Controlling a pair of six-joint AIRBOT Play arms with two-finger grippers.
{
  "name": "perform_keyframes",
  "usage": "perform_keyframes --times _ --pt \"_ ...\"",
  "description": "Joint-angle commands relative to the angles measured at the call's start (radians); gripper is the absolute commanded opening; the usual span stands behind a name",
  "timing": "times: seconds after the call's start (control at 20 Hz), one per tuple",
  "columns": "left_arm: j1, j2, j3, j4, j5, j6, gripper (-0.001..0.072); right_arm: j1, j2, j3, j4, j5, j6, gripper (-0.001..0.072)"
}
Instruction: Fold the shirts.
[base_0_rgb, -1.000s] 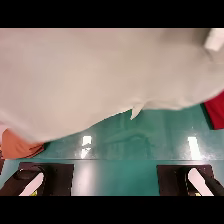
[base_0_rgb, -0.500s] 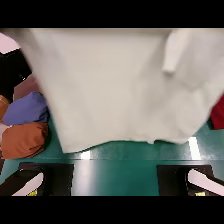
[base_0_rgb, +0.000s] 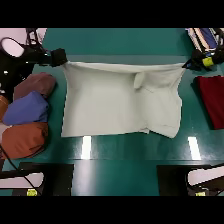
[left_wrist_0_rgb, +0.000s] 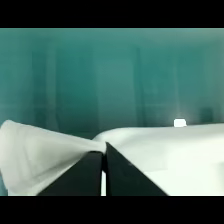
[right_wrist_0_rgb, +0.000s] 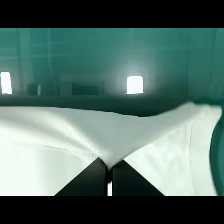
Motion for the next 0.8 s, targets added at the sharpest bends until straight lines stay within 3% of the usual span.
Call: perform_keyframes --times 0.0,0.15,0.3,0.55,0.75 --pt "0.0 -0.067 -0.007 -0.001 0.203 0.023 0.0022 0.007 -0.114 0.108 -0.005 -0.107 -0.076 0.0013" --pt "0.0 -0.067 -0.007 0.005 0.136 0.065 0.0022 0.007 -0.135 0.135 -0.017 -0.097 -0.133 0.0013" --pt "-0.001 -0.067 -0.074 0.008 0.024 0.101 0.0021 0.016 -0.101 0.018 -0.11 -0.095 -0.133 0.0013" --pt "-0.001 -0.067 -0.266 0.008 0.029 0.101 0.0021 0.03 -0.036 -0.237 -0.138 -0.14 -0.134 0.0013" --pt "-0.001 -0.067 -0.281 0.007 0.002 0.1 0.0022 0.058 0.035 -0.387 -0.138 -0.196 -0.133 0.0014"
